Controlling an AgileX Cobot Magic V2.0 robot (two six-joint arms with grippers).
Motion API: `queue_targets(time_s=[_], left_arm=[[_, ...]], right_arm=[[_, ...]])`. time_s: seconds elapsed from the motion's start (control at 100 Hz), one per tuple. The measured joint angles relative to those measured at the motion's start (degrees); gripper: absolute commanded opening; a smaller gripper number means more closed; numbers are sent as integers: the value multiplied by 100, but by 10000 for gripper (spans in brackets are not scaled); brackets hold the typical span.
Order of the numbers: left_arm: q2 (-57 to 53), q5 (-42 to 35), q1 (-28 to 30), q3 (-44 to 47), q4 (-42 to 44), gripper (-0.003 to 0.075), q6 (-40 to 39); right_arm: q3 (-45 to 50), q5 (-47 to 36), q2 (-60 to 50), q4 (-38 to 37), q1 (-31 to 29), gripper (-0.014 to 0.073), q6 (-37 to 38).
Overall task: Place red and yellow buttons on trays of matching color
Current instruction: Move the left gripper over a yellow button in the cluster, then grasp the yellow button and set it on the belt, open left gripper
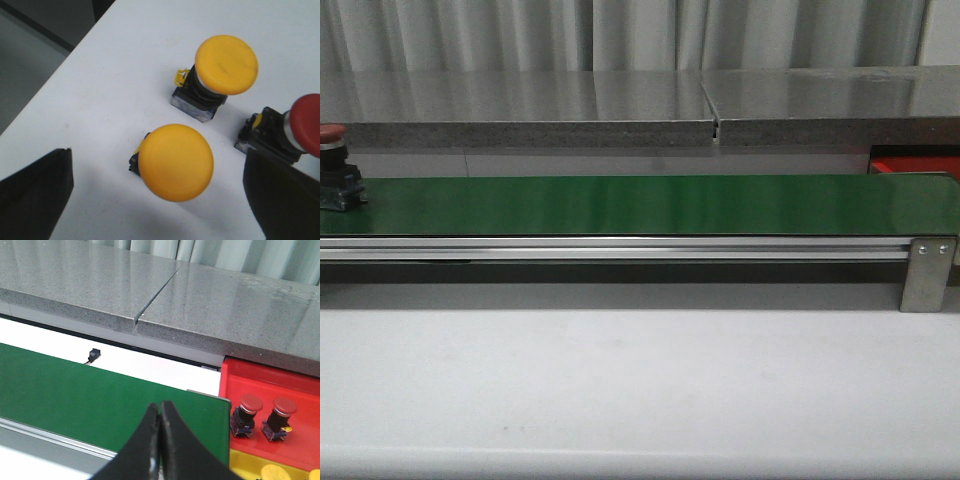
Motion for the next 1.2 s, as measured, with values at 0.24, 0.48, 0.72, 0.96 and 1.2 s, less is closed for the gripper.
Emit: queue_targets(time_s=[0.24,0.48,0.72,0.96,1.2], left_arm=[[128,-197,-11,0,0,671,228],[151,-324,-47,0,0,561,293],[151,-264,-47,0,0,100,296],[-34,82,-47,0,11,-20,306],[-917,429,-47,0,-335,-20,309]], right_arm=[[0,0,0,0,0,-118,0],[0,0,0,0,0,-118,0],[0,0,0,0,0,-118,0],[0,0,0,0,0,-118,0],[0,0,0,0,0,-118,0]])
